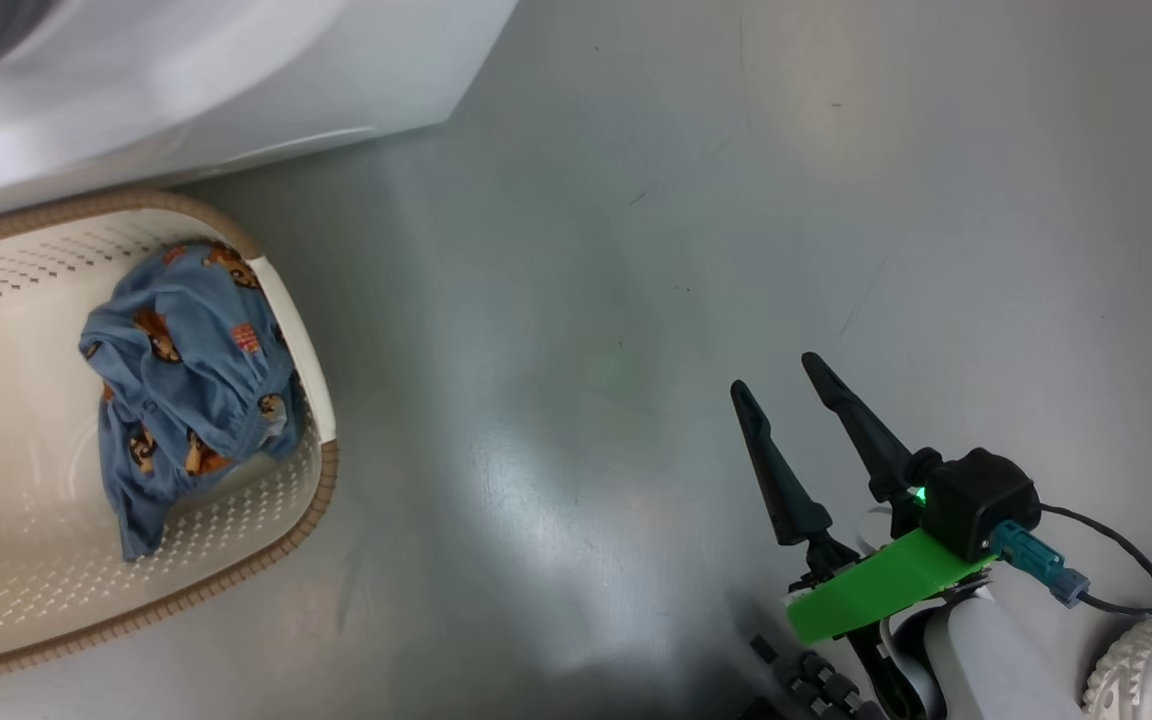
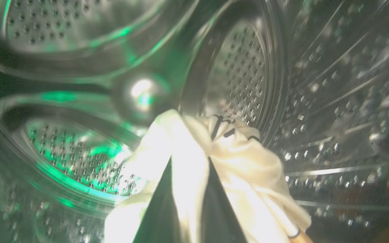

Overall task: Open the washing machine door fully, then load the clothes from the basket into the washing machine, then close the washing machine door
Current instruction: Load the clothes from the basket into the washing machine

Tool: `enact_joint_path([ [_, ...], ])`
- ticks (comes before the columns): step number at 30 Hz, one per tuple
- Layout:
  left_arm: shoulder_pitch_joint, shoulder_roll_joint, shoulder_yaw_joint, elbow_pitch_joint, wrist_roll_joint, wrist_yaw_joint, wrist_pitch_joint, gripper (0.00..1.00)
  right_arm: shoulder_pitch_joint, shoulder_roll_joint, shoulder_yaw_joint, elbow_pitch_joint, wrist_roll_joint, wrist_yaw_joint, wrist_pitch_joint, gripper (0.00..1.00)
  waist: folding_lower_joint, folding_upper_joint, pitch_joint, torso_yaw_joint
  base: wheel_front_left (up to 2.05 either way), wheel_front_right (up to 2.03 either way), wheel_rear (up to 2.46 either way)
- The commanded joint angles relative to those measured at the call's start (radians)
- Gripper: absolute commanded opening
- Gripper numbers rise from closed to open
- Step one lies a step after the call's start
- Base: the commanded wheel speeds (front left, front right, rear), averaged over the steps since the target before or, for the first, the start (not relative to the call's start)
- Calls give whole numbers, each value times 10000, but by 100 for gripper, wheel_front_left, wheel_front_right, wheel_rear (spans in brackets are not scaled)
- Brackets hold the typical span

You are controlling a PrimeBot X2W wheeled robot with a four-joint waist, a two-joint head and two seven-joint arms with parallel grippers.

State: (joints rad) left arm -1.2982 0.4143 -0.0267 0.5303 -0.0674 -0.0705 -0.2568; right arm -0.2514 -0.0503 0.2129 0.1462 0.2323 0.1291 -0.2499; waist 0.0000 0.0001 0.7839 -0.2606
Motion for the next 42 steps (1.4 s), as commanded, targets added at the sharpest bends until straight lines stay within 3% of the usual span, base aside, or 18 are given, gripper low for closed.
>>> enact_joint_path([
  [1,228,423,188,-34,-19,57,-48,22,125,1,222,-131,68,16,-118,100,0,-1,-25,24,0,0,0],
  [2,240,397,206,135,-51,44,-48,66,119,1,223,-119,66,16,-118,100,0,-1,-40,34,0,0,0],
  [3,235,370,224,284,-83,35,-48,100,116,1,220,-109,66,16,-118,100,0,-1,-55,46,0,0,0],
  [27,-39,-295,120,3247,-484,-42,-49,100,-63,1,-31,109,-2,16,-118,100,0,-1,-581,531,0,0,0],
  [42,630,-827,32,3464,-852,-208,-49,100,-120,1,-233,480,-120,16,-118,100,0,-1,-1634,1000,0,0,0],
])
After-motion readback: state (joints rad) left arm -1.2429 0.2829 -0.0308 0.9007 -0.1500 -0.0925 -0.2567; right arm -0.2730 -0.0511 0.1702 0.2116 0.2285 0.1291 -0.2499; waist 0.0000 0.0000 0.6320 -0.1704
